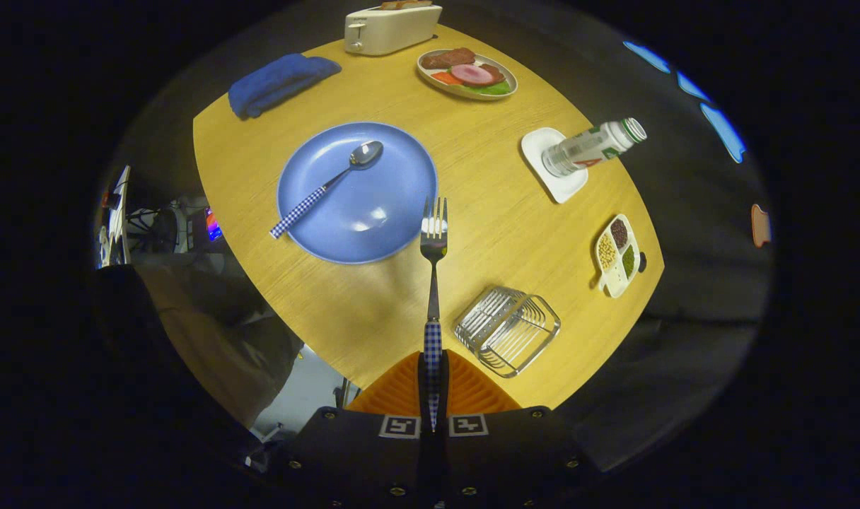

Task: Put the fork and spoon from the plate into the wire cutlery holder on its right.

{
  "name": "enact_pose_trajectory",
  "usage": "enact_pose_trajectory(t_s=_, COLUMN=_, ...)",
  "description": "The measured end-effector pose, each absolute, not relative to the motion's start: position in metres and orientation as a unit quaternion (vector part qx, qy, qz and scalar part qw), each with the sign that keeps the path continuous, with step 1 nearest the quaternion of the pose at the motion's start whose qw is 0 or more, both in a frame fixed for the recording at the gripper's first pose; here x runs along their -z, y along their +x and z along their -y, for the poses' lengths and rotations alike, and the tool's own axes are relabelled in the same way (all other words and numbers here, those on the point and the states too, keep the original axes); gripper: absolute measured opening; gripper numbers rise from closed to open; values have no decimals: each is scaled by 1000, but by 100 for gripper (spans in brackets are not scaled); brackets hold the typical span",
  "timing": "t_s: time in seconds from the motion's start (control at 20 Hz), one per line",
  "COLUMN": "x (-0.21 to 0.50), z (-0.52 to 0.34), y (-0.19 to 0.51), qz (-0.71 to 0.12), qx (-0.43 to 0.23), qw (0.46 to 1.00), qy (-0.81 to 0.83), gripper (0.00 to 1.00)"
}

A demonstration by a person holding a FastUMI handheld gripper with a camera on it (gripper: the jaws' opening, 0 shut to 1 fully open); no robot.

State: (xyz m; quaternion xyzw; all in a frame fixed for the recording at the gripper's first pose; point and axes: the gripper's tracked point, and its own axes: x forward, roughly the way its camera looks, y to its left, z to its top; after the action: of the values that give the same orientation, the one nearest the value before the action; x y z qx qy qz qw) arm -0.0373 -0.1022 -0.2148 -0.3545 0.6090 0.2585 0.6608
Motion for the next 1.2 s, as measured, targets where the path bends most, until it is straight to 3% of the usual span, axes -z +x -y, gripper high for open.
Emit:
enact_pose_trajectory(t_s=0.5, x=189, z=207, y=-51, qz=-678, qx=-191, qw=595, qy=-387, gripper=0)
enact_pose_trajectory(t_s=1.2, x=240, z=216, y=-10, qz=-729, qx=-195, qw=512, qy=-410, gripper=1)
